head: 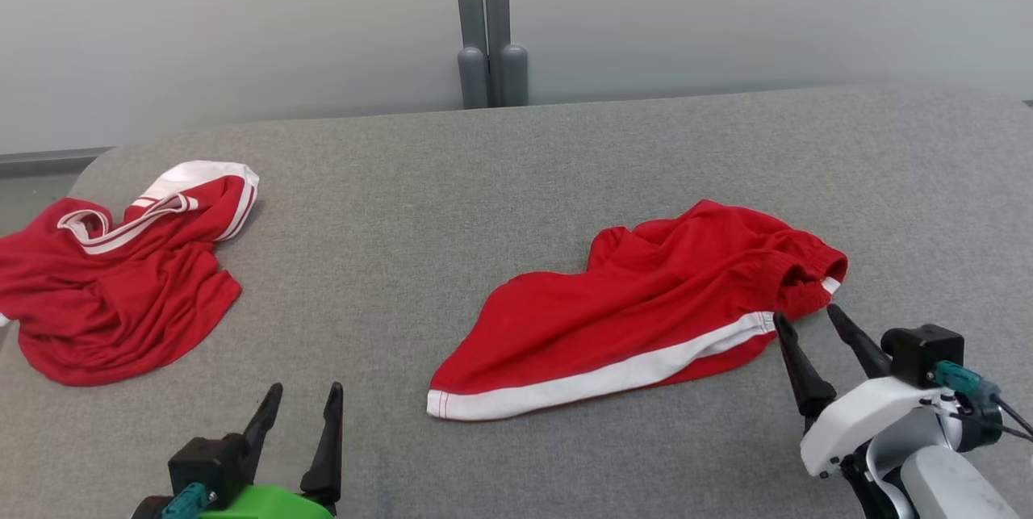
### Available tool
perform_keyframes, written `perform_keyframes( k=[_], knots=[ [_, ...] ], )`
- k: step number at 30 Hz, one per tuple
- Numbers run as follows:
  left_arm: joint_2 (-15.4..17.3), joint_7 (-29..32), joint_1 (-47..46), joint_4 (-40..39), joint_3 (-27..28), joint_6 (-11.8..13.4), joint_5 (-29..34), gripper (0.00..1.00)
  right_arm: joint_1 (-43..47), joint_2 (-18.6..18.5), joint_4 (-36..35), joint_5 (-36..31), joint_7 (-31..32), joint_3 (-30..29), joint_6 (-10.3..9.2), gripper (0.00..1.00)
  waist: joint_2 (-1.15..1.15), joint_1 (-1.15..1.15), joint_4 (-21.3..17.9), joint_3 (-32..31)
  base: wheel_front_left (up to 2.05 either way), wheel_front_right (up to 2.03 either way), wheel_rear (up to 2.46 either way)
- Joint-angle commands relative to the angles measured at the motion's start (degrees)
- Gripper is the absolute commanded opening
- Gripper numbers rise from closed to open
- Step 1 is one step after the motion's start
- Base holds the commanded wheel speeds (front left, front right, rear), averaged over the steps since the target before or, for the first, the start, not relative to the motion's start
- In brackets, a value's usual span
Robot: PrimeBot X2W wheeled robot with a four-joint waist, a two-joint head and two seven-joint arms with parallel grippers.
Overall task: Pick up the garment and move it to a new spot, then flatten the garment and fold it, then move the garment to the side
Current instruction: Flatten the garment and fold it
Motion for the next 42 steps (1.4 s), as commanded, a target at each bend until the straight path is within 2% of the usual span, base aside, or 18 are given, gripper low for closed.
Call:
perform_keyframes(
  k=[1,9,14,17,20,25,27,34,38,42],
  knots=[
    [0.5,1.1,-1.4,0.5,-0.6,-0.1,-1.2,1.00,-1.8,-0.5,1.1,1.2,1.3,0.5,0.02,1.00,0.00,0.00,0.0,0.3,0.00,0.00,0.00],
    [1.7,7.8,-4.7,3.5,-6.0,-0.5,-4.9,1.00,-7.7,-2.3,7.8,5.4,5.8,5.8,0.02,1.00,0.00,0.00,0.3,2.9,0.00,0.00,0.00],
    [2.7,9.7,-7.6,5.0,-10.0,-0.5,-7.5,1.00,-11.0,-3.0,10.7,7.8,6.8,8.8,0.02,1.00,0.00,0.00,1.0,5.1,0.00,0.00,0.00],
    [3.3,10.1,-9.2,6.3,-12.3,-0.5,-8.9,1.00,-12.0,-3.3,11.6,9.2,6.3,10.3,0.02,0.87,0.00,0.00,1.3,5.9,0.00,0.00,0.00],
    [3.9,10.1,-10.6,7.6,-15.3,-0.5,-10.9,1.00,-12.1,-3.7,12.4,10.4,5.6,11.7,0.02,0.80,0.00,0.00,1.4,6.2,0.00,0.00,0.00],
    [5.0,9.1,-12.5,10.0,-18.1,-0.5,-13.4,1.00,-11.2,-4.1,12.4,11.4,4.8,13.6,0.02,0.76,0.00,0.00,1.0,6.5,0.00,0.00,0.00],
    [5.4,8.8,-13.4,11.3,-18.7,-0.5,-14.0,1.00,-11.0,-4.3,12.1,11.7,4.4,14.1,0.02,0.80,0.00,0.00,0.8,6.7,0.00,0.00,0.00],
    [6.3,8.7,-15.5,15.2,-21.0,-0.5,-15.7,1.00,-9.5,-5.3,10.3,11.5,2.8,14.3,0.02,0.86,0.00,0.00,-0.2,7.0,0.00,0.00,0.00],
    [6.5,7.8,-16.1,16.2,-22.6,-0.5,-17.6,1.00,-8.7,-5.4,8.7,11.1,2.6,13.9,0.02,0.83,0.00,0.00,-1.0,7.1,0.00,0.00,0.00],
    [6.8,7.1,-17.0,17.1,-24.3,-0.5,-18.4,1.00,-8.5,-4.7,7.7,10.8,2.9,13.9,0.02,0.76,0.00,0.00,-1.6,7.4,0.00,0.00,0.00]
  ],
)
